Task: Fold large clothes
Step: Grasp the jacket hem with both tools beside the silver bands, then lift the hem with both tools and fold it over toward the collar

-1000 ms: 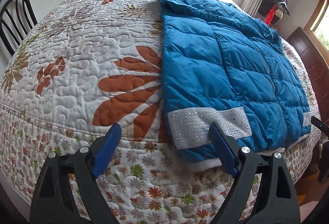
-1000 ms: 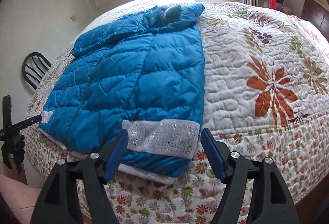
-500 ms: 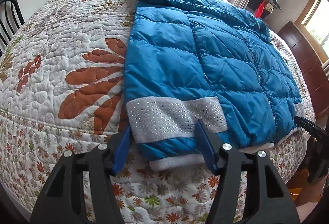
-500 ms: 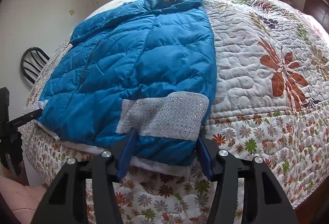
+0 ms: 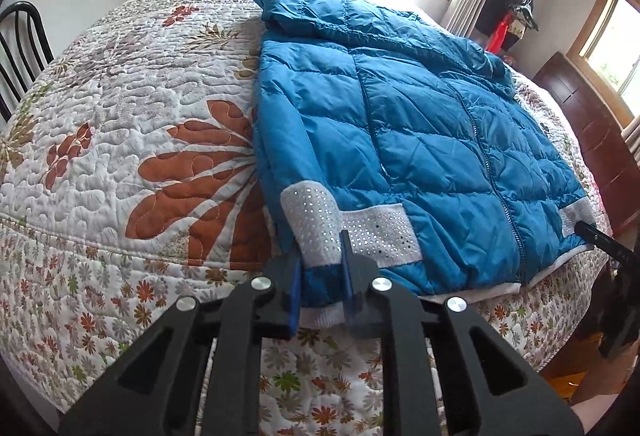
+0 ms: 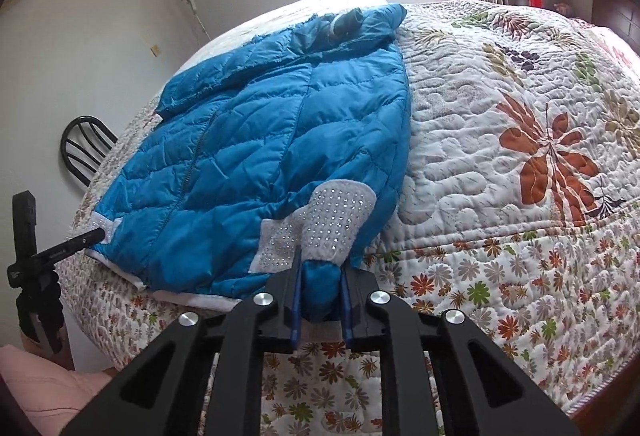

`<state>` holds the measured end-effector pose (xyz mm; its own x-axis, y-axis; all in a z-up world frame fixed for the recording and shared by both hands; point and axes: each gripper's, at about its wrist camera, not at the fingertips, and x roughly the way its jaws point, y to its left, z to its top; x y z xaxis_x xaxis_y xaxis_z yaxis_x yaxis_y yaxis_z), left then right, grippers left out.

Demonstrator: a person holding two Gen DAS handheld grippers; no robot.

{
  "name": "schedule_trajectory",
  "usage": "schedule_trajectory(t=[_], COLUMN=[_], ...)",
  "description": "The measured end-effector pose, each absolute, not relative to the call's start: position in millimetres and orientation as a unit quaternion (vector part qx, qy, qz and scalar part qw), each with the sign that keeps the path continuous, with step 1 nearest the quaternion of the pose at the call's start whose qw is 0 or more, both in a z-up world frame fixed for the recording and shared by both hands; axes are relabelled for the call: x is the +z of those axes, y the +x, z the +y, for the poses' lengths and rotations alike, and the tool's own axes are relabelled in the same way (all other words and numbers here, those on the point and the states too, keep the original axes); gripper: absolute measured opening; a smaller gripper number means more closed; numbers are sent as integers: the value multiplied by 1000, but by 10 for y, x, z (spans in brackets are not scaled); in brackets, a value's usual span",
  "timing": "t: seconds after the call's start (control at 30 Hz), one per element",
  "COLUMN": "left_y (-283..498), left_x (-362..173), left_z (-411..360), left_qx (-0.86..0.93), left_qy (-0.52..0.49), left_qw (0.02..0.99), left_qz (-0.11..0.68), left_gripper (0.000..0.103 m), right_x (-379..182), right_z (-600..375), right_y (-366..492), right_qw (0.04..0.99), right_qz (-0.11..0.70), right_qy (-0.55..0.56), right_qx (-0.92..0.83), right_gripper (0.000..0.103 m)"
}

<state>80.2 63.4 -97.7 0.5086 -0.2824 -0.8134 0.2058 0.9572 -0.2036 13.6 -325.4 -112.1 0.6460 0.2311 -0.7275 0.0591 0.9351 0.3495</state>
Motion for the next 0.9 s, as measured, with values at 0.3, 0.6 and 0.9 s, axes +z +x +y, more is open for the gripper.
schedule_trajectory(t=[0.3, 0.6, 0.9], left_y=[681, 580, 715], left_x=[-950, -959, -580], left_z=[789, 837, 873], left_qx=[-161, -169, -209], left_qy=[-74, -73, -97], left_qw=[863, 864, 873], left_qz=[474, 468, 430], left_gripper=[13, 13, 12], right_x=[-1051, -1093, -713], right_z=[-3243, -3201, -3253], right_y=[28, -98, 11], right_qw=[894, 893, 906], right_qz=[410, 415, 378], right_qy=[173, 166, 174], right_qx=[52, 49, 75], right_gripper=[12, 12, 11])
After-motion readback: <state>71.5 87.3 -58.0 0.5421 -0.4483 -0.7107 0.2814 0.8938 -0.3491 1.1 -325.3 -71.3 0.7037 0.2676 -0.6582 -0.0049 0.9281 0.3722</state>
